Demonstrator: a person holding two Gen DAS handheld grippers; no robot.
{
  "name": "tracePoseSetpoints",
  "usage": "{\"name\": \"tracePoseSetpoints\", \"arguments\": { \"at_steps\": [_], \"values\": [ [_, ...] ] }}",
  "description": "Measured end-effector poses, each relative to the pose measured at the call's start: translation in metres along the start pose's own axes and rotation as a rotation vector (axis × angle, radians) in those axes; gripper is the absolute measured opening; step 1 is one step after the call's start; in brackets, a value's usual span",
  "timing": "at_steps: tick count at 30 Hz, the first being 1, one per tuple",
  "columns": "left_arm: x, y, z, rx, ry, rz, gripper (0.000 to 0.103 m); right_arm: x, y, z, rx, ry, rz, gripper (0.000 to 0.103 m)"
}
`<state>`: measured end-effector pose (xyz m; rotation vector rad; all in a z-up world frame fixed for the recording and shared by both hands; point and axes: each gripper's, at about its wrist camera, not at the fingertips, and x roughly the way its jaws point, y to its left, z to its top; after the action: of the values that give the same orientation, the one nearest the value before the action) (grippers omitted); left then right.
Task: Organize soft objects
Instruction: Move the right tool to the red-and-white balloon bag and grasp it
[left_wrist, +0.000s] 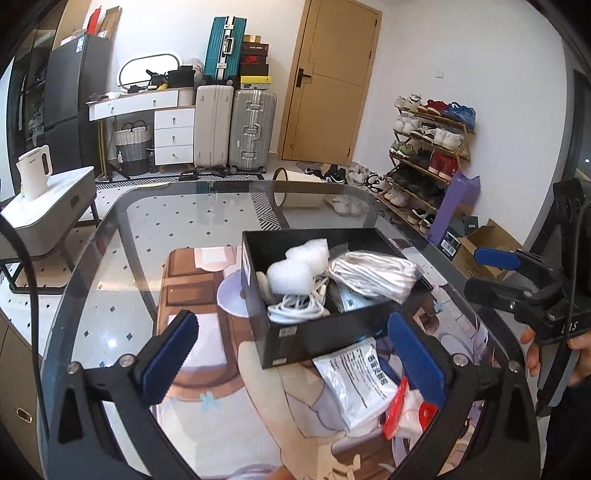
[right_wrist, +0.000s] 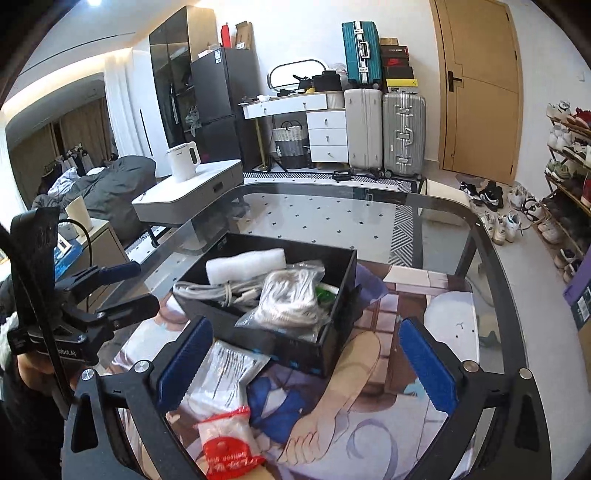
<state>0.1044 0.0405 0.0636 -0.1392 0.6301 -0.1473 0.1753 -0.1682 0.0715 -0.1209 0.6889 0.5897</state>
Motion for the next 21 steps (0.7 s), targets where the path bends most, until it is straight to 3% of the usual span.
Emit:
{"name": "tracePoseSetpoints", "arguments": {
  "at_steps": [10,21],
  "values": [
    [-0.008,-0.003,-0.023,-0.011,-0.011,0.018,0.103,-0.010,0.014,-0.033,-0.034,-0.005,0.085,0.102],
    [-0.011,-0.006,-0.048,0.000,0.000,0.048,0.103,0.004,0.033,-0.062,-0.097,0.060,0.134,0.103]
  ]
}}
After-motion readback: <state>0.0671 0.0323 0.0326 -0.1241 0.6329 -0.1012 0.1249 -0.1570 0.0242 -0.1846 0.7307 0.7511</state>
